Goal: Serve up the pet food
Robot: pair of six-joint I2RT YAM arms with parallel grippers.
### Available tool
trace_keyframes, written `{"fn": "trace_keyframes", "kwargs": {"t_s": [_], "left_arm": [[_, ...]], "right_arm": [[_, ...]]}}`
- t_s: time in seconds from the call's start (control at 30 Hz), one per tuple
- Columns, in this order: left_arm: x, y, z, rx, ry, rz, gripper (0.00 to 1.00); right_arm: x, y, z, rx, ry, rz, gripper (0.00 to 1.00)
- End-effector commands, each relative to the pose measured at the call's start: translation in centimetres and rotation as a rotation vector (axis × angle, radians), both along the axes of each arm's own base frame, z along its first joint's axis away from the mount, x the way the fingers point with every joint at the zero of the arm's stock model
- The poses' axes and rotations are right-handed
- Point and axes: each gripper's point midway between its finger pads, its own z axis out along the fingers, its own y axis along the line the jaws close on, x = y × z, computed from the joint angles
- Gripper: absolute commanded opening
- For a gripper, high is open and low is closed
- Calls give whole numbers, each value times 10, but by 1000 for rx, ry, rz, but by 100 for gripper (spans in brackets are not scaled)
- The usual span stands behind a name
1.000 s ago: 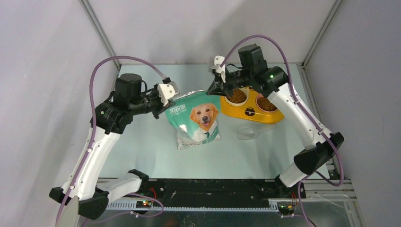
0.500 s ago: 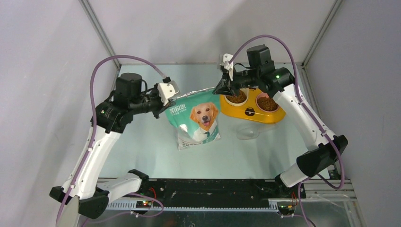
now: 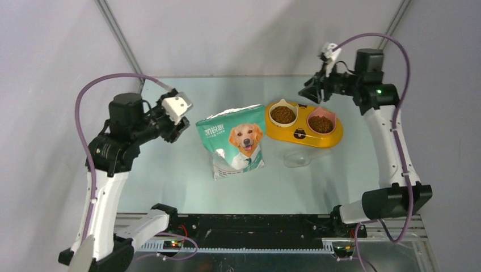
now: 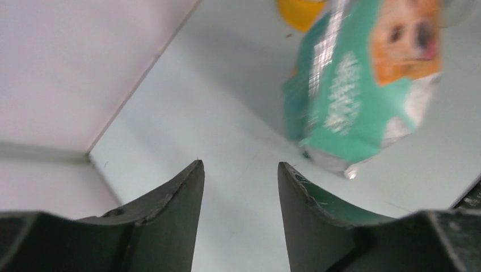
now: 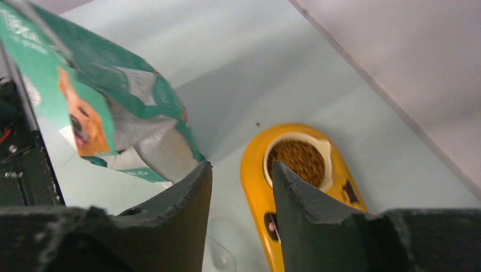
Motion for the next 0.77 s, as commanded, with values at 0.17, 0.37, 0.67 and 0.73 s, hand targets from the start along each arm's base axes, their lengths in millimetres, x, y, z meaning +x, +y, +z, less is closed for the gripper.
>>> {"fn": "trace_keyframes", "kwargs": {"t_s": [0.17,0.37,0.67,0.73], "left_arm": [[38,61,-36,-278,45,485,69],[59,72,-70,-402,80,636,74],[87,101,-54,-397,6,776,87],[86,102,-56,-417,18,785,97]], "right_arm": [[10,-108,-46,15,191,-510,69],[21,-175,-82,26,279,-995,76],[23,-195,-61,92,204,-1110,75],[23,-198,-56,98,186,-1116,76]]}}
